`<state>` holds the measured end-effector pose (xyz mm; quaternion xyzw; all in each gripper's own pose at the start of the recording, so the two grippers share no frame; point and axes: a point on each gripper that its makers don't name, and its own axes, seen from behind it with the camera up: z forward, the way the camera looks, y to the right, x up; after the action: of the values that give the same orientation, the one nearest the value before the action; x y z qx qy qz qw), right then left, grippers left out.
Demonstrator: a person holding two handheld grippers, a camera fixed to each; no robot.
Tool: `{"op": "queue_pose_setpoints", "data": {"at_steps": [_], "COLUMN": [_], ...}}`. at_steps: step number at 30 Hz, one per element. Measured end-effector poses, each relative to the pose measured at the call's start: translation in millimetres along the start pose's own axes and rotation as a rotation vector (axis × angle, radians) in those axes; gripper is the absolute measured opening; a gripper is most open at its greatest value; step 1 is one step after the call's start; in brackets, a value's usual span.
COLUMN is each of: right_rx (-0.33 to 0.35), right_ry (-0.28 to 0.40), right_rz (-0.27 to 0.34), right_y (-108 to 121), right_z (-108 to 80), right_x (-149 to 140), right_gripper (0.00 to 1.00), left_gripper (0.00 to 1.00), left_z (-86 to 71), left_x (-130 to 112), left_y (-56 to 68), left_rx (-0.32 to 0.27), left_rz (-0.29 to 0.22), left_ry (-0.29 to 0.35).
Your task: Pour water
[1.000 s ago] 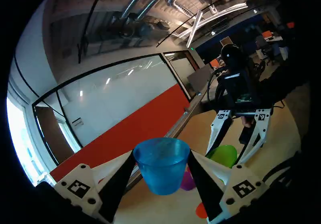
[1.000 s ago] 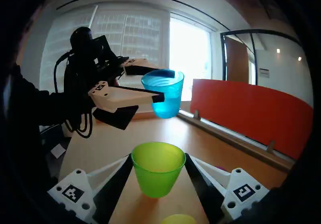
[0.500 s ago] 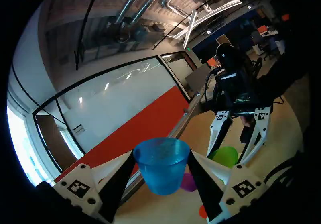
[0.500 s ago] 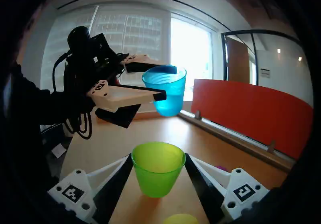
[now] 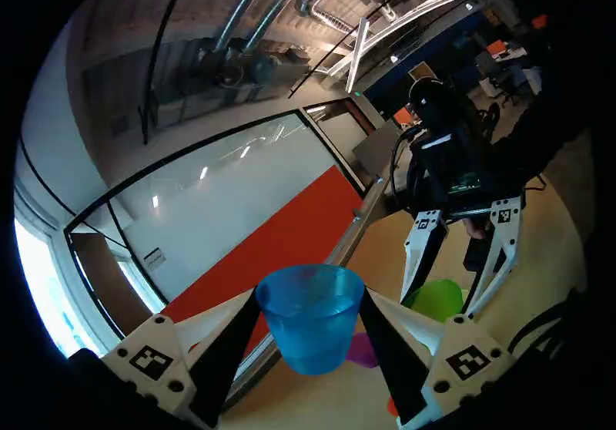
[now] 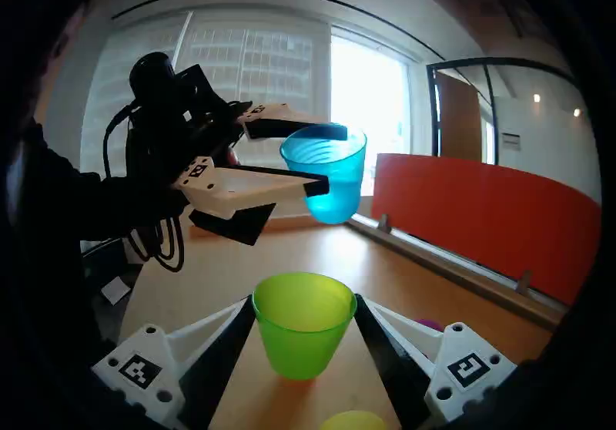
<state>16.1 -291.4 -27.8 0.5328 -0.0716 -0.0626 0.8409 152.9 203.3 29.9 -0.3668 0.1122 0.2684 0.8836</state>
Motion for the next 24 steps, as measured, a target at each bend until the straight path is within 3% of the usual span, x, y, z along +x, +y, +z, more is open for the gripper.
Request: {"op": "queue_pose_setpoints", "data": {"at_steps": [11,24], "right_rx": [0.005,-0.002], "right_ry": [0.007,0.013], "right_rz": [0.001,0.003], "right_y": [-5,-5], "right_z": [0.7,-1.7], "right_x": [2,2], "right_gripper": [0.95,0.95], "left_gripper": [0.87,0.87], "left_z": [-3.5,-6.5], "left_x": [-2,4], "left_y": [3.2,14.5], "left_rx": [0.001,-0.013], "left_rz": [0.031,0.114], "left_ry": [-0.002,0.003]}}
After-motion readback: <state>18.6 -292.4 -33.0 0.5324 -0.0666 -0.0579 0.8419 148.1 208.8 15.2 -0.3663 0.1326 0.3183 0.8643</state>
